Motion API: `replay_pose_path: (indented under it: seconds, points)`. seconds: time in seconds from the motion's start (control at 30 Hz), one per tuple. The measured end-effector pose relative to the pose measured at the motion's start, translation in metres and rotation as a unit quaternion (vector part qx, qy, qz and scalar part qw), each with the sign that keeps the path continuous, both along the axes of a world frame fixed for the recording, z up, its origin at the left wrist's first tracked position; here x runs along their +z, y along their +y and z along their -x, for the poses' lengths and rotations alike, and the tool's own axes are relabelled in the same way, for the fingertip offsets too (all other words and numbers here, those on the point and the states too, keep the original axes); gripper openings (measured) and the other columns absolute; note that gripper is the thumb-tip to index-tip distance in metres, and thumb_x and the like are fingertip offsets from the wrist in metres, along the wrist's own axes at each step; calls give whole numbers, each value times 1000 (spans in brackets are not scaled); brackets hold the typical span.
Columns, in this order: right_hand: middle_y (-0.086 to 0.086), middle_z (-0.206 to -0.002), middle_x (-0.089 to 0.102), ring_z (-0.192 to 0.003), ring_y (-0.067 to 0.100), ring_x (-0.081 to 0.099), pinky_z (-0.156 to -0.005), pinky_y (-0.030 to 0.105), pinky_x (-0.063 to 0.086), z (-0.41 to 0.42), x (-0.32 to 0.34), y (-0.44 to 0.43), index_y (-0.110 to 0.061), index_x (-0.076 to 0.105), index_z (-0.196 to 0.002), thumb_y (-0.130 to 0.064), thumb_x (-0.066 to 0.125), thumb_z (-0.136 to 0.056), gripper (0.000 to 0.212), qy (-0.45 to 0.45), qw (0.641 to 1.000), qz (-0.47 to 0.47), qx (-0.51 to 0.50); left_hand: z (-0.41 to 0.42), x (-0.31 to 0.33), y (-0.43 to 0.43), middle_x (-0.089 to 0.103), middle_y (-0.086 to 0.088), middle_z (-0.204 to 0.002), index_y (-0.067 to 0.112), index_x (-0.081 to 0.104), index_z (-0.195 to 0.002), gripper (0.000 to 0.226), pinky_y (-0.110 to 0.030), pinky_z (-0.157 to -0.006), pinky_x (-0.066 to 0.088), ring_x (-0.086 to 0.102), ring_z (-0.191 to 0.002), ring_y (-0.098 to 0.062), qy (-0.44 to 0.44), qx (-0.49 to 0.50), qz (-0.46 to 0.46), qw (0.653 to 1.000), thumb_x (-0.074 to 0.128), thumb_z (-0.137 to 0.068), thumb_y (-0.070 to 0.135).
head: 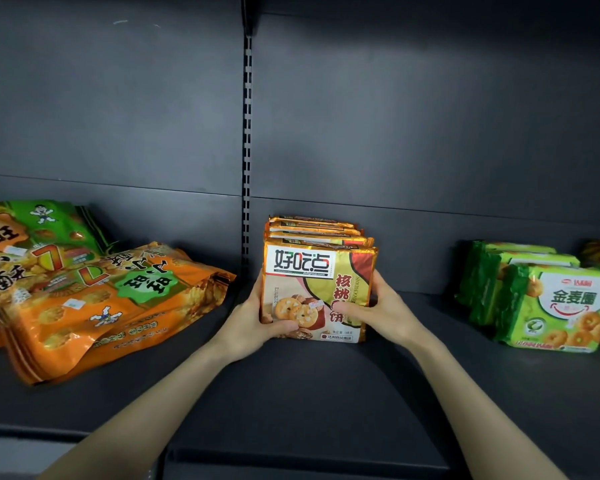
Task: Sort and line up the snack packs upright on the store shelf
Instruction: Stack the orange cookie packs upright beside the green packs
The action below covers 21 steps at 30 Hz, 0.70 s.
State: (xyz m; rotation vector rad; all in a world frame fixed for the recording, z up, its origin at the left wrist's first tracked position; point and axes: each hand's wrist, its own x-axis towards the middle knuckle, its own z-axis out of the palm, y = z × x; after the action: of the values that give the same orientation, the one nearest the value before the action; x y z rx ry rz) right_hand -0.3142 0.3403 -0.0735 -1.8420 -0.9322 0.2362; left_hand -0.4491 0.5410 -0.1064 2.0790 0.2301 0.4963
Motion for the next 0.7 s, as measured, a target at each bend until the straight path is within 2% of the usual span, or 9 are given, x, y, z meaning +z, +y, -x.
replay_pose_path:
  seconds: [0.1, 0.13, 0.2, 0.3, 0.47, 0.53, 0.6, 0.7]
  points:
    - [-15, -111, 67, -103, 5, 64, -92, 35, 52, 2, 6, -2, -34, 48, -126, -55, 68, -67, 65, 39, 998, -42, -18, 2, 2, 2, 60, 9, -122, 39, 36, -136, 81, -34, -94, 53, 60, -111, -10, -10, 24, 36, 999, 77, -67, 52]
    - [-14, -110, 68, -100, 3, 65, -88, 30, 53, 3, 8, -2, -30, 50, -126, -52, 66, -73, 60, 49, 997, -58, -25, 3, 3, 1, 59, 6, -124, 38, 37, -136, 84, -36, -94, 53, 60, -112, -12, -13, 28, 48, 998, 75, -64, 60]
    - [-13, -107, 68, -94, 0, 67, -78, 22, 53, 5, 10, -2, -24, 52, -125, -44, 63, -82, 49, 55, 995, -72, -37, 4, 6, -2, 61, 6, -123, 31, 37, -140, 79, -24, -88, 53, 61, -108, -9, -8, 33, 56, 998, 71, -73, 53]
    - [-11, -106, 69, -91, 3, 68, -75, 20, 53, 8, 11, -1, -23, 53, -121, -42, 61, -85, 42, 54, 995, -60, -53, 6, 13, -8, 64, 10, -115, 25, 37, -139, 60, -11, -74, 50, 62, -98, -3, 13, 56, 42, 997, 63, -86, 36]
    - [-3, -117, 66, -86, 1, 61, -64, 13, 42, 16, 27, -6, -17, 52, -123, -45, 58, -88, 46, 51, 997, 16, -62, 13, 30, -15, 65, 3, -118, 18, 47, -131, 51, -9, -69, 44, 58, -93, -5, 54, 99, -27, 993, 64, -87, 36]
    - [-3, -117, 65, -86, 2, 58, -61, 11, 39, 20, 34, -12, -14, 52, -124, -49, 57, -88, 50, 18, 995, 62, -72, 18, 38, -20, 65, 1, -118, 16, 55, -123, 43, -15, -74, 47, 58, -95, -8, 72, 127, -91, 985, 63, -87, 39]
    - [1, -125, 61, -99, 10, 58, -68, 13, 41, 24, 41, -19, -12, 49, -129, -48, 57, -89, 54, -27, 990, 110, -86, 25, 43, -24, 62, -2, -119, 14, 58, -118, 43, -27, -81, 50, 59, -103, -17, 102, 157, -187, 964, 59, -88, 44]
    - [7, -142, 47, -127, 22, 47, -93, 31, 43, 34, 51, -31, -10, 37, -140, -43, 59, -89, 64, -104, 974, 168, -111, 38, 51, -31, 58, -8, -121, 11, 58, -117, 44, -36, -88, 49, 57, -108, -25, 128, 203, -277, 931, 55, -89, 46]
